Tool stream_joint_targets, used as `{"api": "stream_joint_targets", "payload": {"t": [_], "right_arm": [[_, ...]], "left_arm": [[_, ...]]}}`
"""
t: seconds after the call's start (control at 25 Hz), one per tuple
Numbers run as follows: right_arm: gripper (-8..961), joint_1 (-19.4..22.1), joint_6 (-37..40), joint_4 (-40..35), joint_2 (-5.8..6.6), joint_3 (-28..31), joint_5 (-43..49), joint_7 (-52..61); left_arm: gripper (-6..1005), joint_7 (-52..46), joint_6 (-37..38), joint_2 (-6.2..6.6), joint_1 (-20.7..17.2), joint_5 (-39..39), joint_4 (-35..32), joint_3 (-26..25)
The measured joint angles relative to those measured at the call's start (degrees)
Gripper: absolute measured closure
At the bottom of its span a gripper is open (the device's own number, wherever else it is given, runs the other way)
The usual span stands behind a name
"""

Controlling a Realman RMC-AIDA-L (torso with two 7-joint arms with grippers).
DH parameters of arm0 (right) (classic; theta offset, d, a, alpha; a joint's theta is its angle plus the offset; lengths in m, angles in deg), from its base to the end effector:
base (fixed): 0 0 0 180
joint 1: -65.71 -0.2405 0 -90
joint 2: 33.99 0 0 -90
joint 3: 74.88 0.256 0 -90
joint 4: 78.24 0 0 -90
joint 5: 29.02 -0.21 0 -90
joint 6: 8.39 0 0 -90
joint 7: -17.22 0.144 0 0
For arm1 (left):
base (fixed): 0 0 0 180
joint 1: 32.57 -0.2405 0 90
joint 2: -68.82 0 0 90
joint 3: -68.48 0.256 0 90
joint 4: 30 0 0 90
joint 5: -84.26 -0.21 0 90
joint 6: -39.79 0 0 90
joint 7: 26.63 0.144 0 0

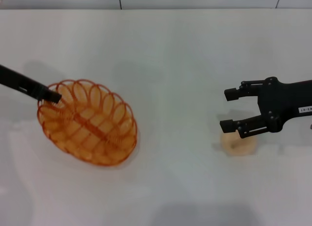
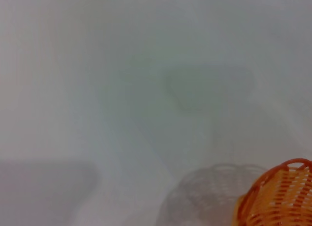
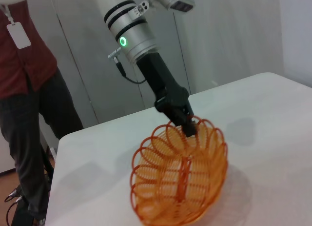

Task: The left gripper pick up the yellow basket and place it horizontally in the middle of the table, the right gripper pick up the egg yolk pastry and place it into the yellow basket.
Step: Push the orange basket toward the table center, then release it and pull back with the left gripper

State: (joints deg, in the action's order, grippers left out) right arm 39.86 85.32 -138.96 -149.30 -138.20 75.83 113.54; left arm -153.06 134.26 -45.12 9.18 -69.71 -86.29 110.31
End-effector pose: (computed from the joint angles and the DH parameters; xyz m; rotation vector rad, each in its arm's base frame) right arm 0.2053 0.3247 0.0269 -2.9672 0.4258 0.5305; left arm -0.2585 0.3774 0.0738 -2.5346 -1.2252 0.2620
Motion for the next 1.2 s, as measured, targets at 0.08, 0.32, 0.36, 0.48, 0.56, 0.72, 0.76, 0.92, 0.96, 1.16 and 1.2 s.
{"api": "stream_joint_targets", "payload": {"t": [0.08, 0.32, 0.36, 0.48, 0.56, 0.72, 0.76, 0.92, 0.96, 1.16, 1.2], "right_arm": [[96, -0.01, -0.02, 0.00, 0.00, 0.02, -0.03, 0.00], [96, -0.01, -0.02, -0.29, 0.00, 0.05, -0.26, 0.29], [96, 0.00, 0.02, -0.30, 0.00, 0.05, -0.40, 0.30], [96, 0.14, 0.25, -0.34, 0.05, 0.05, -0.94, 0.31], [96, 0.28, 0.34, -0.46, 0.06, 0.05, -0.99, 0.32], [96, 0.37, 0.45, -0.41, 0.08, 0.04, -1.22, 0.35], [96, 0.37, 0.50, -0.33, 0.09, 0.03, -1.33, 0.35], [96, 0.37, 1.27, -0.39, 0.09, 0.01, -1.51, 0.36], [96, 0.40, 1.63, -0.48, 0.09, 0.02, -1.54, 0.36], [96, 0.41, 1.98, -0.59, 0.09, 0.04, -1.61, 0.36], [96, 0.37, 2.00, -0.59, 0.08, 0.04, -1.61, 0.36]], "left_arm": [[914, -1.77, -0.02, -0.04, 0.00, 1.08, -0.99, -0.19], [915, -9.01, -0.31, -0.12, 0.13, 4.00, -2.67, -0.21], [915, -10.64, -0.43, -0.21, 0.22, 4.41, -2.71, -0.21], [915, -14.04, -0.57, -0.41, 0.41, 5.64, -2.75, -0.23], [915, -16.60, -0.71, -0.52, 0.45, 6.77, -2.74, -0.24], [915, -21.32, -1.30, -0.93, 0.50, 8.34, -1.86, 0.16], [915, -22.14, -1.31, -1.12, 0.54, 8.31, -1.74, 0.20], [916, -26.44, -1.78, -1.38, 0.66, 8.21, -0.82, 0.26], [916, -27.61, -1.91, -1.26, 0.67, 8.22, -0.27, 0.26], [915, -30.96, -2.36, -0.86, 0.81, 7.95, 0.78, 0.25], [914, -31.35, -2.55, -0.95, 0.83, 7.52, 0.95, 0.25]]}}
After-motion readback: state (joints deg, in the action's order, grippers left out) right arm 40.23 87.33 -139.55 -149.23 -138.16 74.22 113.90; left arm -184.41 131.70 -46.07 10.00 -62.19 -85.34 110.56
